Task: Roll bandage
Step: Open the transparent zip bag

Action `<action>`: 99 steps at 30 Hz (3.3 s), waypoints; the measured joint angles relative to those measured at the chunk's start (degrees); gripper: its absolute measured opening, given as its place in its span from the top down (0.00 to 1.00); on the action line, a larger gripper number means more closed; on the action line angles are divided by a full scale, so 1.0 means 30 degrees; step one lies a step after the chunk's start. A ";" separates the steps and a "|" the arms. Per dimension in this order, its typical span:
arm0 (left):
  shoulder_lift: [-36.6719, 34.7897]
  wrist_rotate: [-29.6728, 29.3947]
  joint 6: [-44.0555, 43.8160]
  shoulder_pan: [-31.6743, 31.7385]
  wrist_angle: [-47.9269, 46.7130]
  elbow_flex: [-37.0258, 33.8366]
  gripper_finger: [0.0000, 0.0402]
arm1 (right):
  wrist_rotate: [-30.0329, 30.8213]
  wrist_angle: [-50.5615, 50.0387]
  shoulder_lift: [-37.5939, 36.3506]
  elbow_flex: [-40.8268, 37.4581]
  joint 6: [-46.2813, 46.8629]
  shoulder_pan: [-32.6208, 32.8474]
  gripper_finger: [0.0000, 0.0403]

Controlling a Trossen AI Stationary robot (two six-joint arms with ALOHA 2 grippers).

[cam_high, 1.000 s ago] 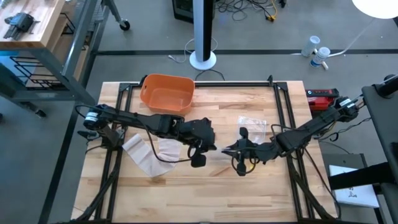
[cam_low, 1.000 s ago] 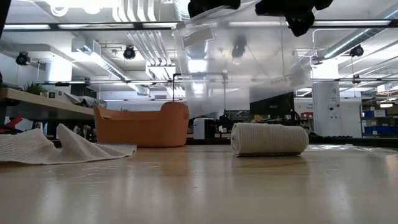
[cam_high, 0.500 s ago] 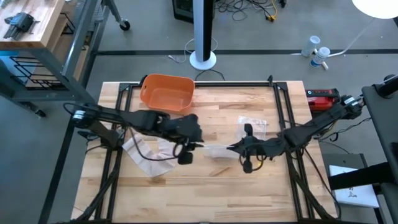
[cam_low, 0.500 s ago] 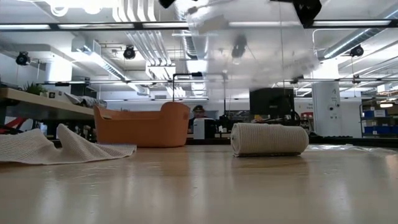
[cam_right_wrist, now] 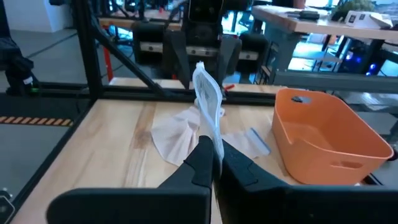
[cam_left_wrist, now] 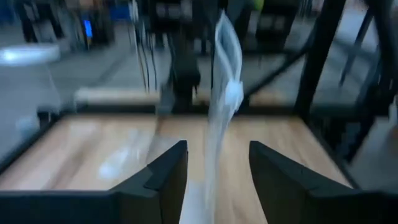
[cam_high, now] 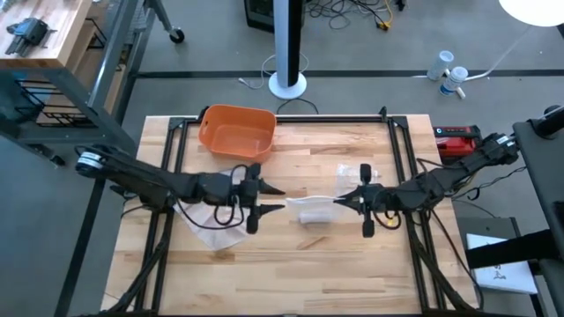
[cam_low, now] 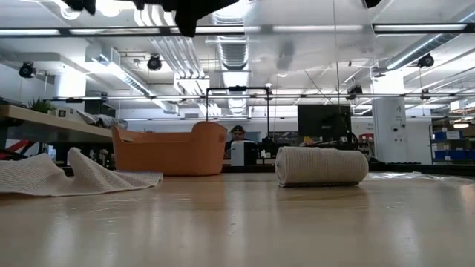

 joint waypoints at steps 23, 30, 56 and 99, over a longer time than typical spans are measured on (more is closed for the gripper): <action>0.3136 -0.0474 0.2455 -0.0093 0.4044 0.0915 0.97 | 0.0102 0.0029 0.0553 -0.0015 0.1642 -0.0087 1.00; 0.3136 -0.0357 0.1505 -0.0119 0.1903 0.1538 1.00 | 0.0103 0.0560 0.1638 -0.0007 0.1623 -0.0228 1.00; 0.3099 -0.0889 0.1857 0.0034 -0.4855 0.4795 1.00 | -0.1622 -0.0794 0.0870 -0.0007 0.1534 -0.1003 0.87; 0.3077 -0.0860 0.0666 0.0137 -0.4783 0.4795 1.00 | 0.0436 -0.1372 0.0254 0.0022 0.0979 -0.1043 0.99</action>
